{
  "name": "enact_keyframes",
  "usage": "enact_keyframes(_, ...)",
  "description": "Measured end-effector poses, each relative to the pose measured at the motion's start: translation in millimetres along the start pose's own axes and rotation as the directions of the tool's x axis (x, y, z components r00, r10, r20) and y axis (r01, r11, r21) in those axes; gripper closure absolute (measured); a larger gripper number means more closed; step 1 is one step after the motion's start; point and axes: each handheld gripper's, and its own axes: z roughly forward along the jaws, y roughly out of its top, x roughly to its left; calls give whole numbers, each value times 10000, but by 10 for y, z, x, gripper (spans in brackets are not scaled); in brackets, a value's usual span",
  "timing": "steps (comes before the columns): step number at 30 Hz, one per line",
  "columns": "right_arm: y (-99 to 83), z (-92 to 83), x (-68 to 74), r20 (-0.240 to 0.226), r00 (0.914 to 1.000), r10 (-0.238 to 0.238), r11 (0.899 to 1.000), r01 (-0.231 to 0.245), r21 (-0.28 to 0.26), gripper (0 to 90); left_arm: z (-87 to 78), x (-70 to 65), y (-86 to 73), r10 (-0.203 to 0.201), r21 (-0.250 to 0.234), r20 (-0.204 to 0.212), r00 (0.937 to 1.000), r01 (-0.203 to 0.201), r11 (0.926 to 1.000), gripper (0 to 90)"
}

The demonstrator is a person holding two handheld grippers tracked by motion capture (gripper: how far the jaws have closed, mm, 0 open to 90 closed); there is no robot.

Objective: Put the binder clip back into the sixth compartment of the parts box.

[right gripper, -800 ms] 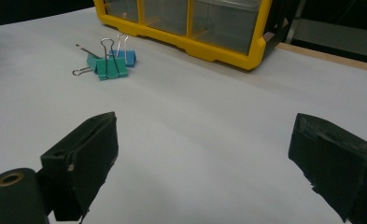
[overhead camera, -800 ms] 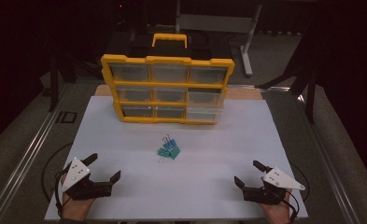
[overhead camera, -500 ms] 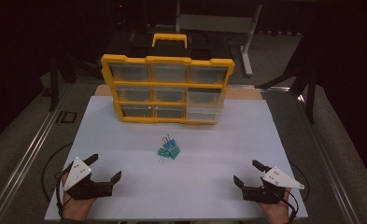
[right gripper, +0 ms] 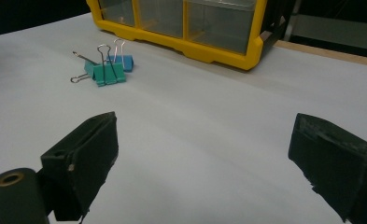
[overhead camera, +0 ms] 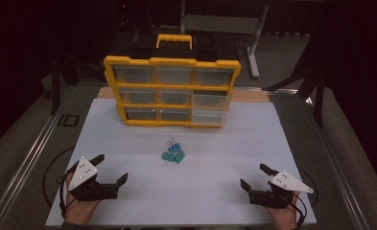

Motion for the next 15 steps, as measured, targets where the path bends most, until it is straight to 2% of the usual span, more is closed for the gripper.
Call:
enact_keyframes(8,7,26,28,39,9999,-165,9998,164,117,83,53,5,101,179,197,352,9992,-186,9996,7)
enact_keyframes(12,13,29,36,10,9999,-149,9998,148,113,83,100,-10,138,205,143,573,9981,-213,9997,6)
enact_keyframes(15,16,28,34,53,9999,-165,9998,164,128,83,143,-28,156,301,92,572,9979,-306,9995,6)
